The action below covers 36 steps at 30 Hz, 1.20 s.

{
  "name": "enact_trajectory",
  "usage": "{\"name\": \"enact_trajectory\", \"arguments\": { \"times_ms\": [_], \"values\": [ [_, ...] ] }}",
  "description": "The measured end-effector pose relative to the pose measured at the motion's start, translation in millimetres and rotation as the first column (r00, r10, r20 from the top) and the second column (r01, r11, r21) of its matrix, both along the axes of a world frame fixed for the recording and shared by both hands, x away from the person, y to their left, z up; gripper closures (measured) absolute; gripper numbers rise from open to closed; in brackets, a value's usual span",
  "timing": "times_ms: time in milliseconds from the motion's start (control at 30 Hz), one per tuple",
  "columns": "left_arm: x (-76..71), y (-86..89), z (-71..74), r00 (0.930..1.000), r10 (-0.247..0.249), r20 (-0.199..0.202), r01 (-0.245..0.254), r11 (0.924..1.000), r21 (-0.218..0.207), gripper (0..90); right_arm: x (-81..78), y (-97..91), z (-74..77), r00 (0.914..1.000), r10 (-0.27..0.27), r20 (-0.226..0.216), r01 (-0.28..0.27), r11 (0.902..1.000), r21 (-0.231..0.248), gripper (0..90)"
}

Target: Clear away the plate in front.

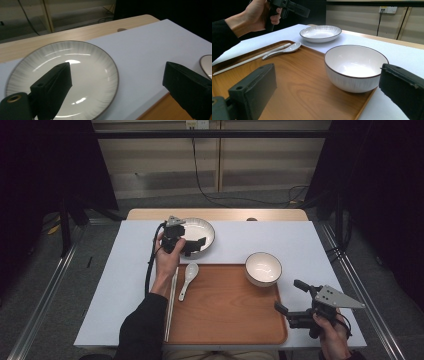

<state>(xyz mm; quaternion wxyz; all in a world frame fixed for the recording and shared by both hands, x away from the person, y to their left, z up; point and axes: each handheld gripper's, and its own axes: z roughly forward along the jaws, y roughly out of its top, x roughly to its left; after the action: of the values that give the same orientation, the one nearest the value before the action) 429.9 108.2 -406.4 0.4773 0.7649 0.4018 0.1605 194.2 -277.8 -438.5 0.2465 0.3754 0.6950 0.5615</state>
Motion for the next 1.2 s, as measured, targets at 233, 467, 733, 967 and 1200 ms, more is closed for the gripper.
{"name": "enact_trajectory", "arguments": {
  "times_ms": [233,467,733,967,1200],
  "values": [
    [24.2,24.1,-2.8,0.9938,0.097,-0.055,-0.097,0.9952,-0.011,13.9,0.2,-0.2,-0.5,1.0000,0.002,-0.001,-0.002,1.0000,-0.001,0.9],
    [42.2,40.3,-14.6,0.9916,0.114,-0.062,-0.112,0.9933,0.026,8.3,-0.4,-0.5,-0.7,1.0000,0.001,-0.006,-0.001,1.0000,0.001,0.9],
    [57.9,60.8,-16.3,0.9905,0.123,-0.061,-0.120,0.9911,0.059,3.8,0.1,-0.4,-1.1,1.0000,0.007,-0.006,-0.007,1.0000,-0.001,0.9],
    [70.3,70.2,-23.0,0.9862,0.146,-0.079,-0.141,0.9881,0.061,11.0,-0.1,-0.3,-1.1,0.9999,0.009,-0.007,-0.009,1.0000,-0.001,0.9],
    [79.0,71.3,-41.9,0.9744,0.189,-0.122,-0.178,0.9794,0.095,23.2,-0.4,-1.4,-0.9,1.0000,0.007,0.001,-0.007,1.0000,0.001,0.9]
  ]
}}
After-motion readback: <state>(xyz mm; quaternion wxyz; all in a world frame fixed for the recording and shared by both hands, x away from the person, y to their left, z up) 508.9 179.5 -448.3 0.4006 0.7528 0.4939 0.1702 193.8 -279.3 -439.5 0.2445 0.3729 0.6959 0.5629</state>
